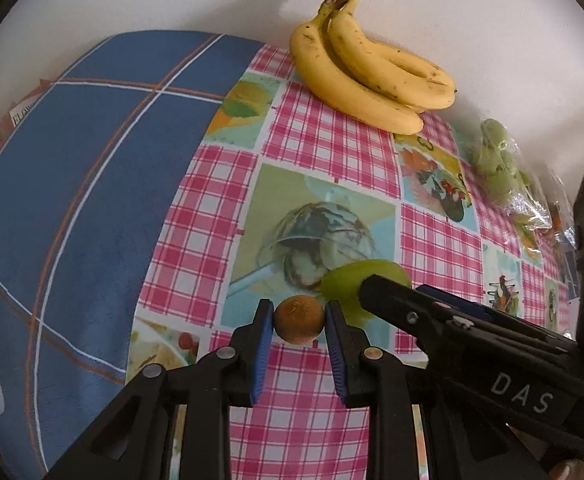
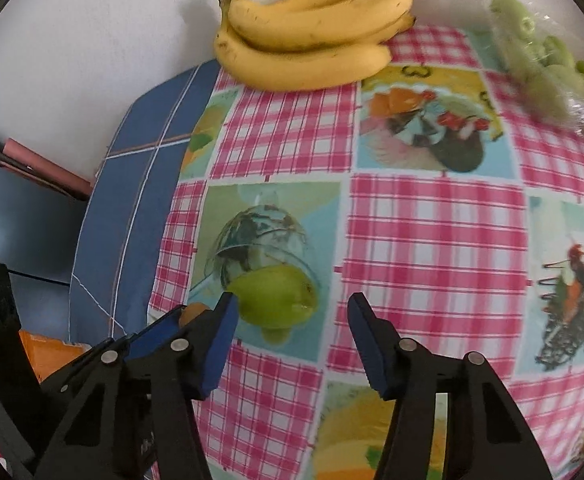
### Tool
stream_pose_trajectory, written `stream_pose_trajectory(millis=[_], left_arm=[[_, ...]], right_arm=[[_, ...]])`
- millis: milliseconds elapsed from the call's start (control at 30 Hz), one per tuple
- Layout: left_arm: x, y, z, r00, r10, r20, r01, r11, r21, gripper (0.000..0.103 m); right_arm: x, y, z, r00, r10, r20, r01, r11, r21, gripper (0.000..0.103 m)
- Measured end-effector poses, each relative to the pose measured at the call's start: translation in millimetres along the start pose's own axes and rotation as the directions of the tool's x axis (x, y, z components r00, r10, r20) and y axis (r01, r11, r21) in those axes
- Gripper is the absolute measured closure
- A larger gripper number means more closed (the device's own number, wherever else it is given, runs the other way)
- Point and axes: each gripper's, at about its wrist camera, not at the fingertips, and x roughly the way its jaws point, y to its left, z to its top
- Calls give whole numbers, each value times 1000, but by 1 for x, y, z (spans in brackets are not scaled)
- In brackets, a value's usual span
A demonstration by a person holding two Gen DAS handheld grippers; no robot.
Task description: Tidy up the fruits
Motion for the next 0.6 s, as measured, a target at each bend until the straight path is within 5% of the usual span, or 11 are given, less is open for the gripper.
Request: stream_pose_trajectory(millis=[600], left_arm=[[-1, -2, -3, 999, 35, -9, -35, 999, -6, 75]], right_arm=[[0, 2, -1, 999, 53, -4, -53, 998, 44, 58]])
